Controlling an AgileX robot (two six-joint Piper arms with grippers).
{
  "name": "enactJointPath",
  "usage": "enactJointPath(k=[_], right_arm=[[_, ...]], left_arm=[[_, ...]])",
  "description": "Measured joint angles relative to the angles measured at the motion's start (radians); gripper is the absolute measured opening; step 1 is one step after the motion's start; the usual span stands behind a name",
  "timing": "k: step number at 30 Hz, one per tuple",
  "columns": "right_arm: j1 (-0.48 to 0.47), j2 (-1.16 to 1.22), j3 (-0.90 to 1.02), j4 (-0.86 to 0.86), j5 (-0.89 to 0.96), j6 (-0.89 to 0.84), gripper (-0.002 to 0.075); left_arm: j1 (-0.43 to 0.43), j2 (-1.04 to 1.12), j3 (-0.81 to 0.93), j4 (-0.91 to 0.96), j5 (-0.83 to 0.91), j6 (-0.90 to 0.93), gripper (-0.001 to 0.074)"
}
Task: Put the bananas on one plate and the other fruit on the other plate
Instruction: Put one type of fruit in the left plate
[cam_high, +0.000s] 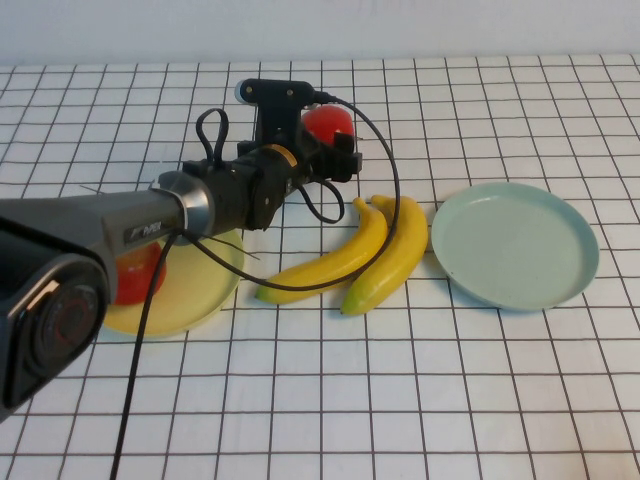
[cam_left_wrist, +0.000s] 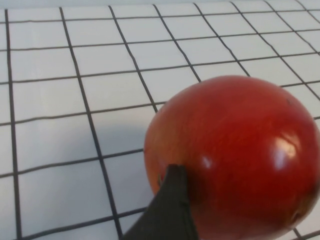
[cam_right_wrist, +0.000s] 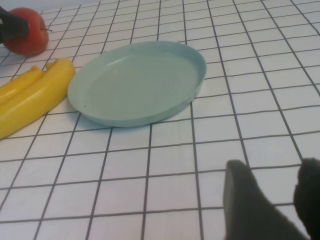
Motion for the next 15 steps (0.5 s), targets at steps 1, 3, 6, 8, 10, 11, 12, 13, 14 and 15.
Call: enactJointPath(k=[1, 3, 6, 8, 10, 11, 12, 13, 14, 15], right_arm=[[0.0, 0.0, 0.0, 0.0, 0.0, 0.0, 0.0211], [0.0, 0.0, 0.0, 0.0, 0.0, 0.0, 0.0211], [0.0, 0.0, 0.0, 0.0, 0.0, 0.0, 0.0211], [0.0, 0.0, 0.0, 0.0, 0.0, 0.0, 0.0211], [0.0, 0.0, 0.0, 0.0, 0.0, 0.0, 0.0211], [0.0, 0.0, 0.0, 0.0, 0.0, 0.0, 0.0211], [0.0, 0.0, 0.0, 0.0, 0.0, 0.0, 0.0211], [0.0, 0.0, 0.0, 0.0, 0.0, 0.0, 0.0211], [0.0, 0.0, 0.0, 0.0, 0.0, 0.0, 0.0211], [0.0, 0.0, 0.0, 0.0, 0.0, 0.0, 0.0211]], left_arm=[[0.0, 0.002, 0.0, -0.002, 0.0, -0.001, 0.0613], [0.0, 0.006, 0.0, -0.004, 0.0, -0.001, 0.0613], [0.0, 0.006, 0.0, -0.004, -0.004, 0.001, 0.0594], [0.0, 0.006, 0.0, -0.004, -0.008, 0.003, 0.0546], [0.0, 0.006, 0.0, -0.004, -0.008, 0.007, 0.0472], [0.0, 0.006, 0.0, -0.004, -0.008, 0.007, 0.0426], [0.0, 0.006, 0.0, -0.004, -0.008, 0.007, 0.0384], [0.0, 0.006, 0.0, -0.004, -0.008, 0.007, 0.0353], [0.0, 0.006, 0.0, -0.004, -0.008, 0.007, 0.0326], [0.0, 0.006, 0.0, -0.004, -0.008, 0.007, 0.0305]])
